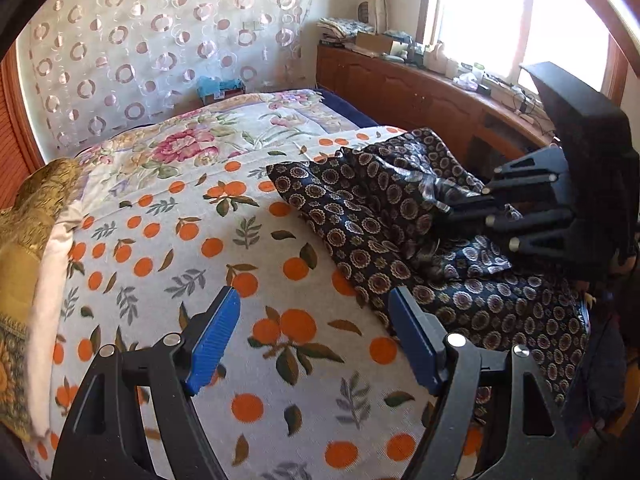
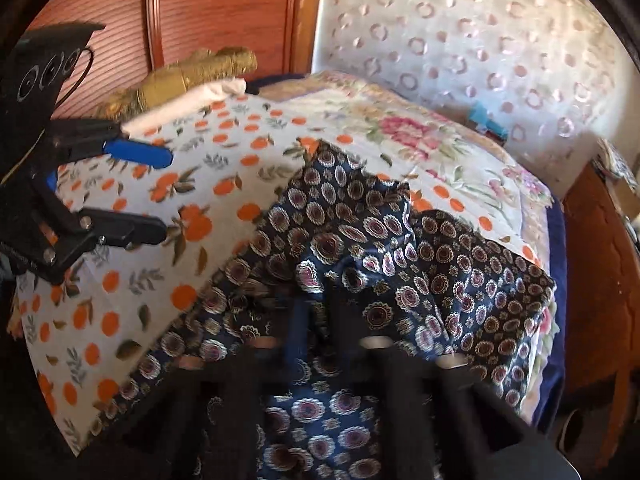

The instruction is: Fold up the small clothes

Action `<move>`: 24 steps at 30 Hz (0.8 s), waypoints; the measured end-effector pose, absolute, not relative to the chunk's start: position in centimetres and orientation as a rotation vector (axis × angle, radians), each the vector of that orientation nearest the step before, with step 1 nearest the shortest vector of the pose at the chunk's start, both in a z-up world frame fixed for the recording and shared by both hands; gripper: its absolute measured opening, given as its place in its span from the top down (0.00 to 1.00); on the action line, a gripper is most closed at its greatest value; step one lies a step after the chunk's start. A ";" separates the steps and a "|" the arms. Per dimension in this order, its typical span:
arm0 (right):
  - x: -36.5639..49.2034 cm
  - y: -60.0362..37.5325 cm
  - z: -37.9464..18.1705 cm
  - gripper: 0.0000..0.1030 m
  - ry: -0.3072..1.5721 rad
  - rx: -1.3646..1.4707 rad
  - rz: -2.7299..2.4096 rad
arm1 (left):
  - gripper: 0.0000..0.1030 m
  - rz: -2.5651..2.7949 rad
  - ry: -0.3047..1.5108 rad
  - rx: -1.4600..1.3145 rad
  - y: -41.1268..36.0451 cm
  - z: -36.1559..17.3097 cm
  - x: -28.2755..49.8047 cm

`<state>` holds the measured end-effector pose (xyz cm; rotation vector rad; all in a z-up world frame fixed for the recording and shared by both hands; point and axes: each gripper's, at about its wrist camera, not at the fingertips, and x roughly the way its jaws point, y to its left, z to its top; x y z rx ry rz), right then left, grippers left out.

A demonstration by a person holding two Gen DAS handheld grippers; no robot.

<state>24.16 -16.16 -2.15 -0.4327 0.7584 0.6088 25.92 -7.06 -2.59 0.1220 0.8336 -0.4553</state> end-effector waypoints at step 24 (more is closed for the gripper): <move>37.2 -36.8 -0.3 0.70 0.749 -0.129 0.216 | 0.25 -0.556 0.945 0.172 -13.4 -5.4 31.5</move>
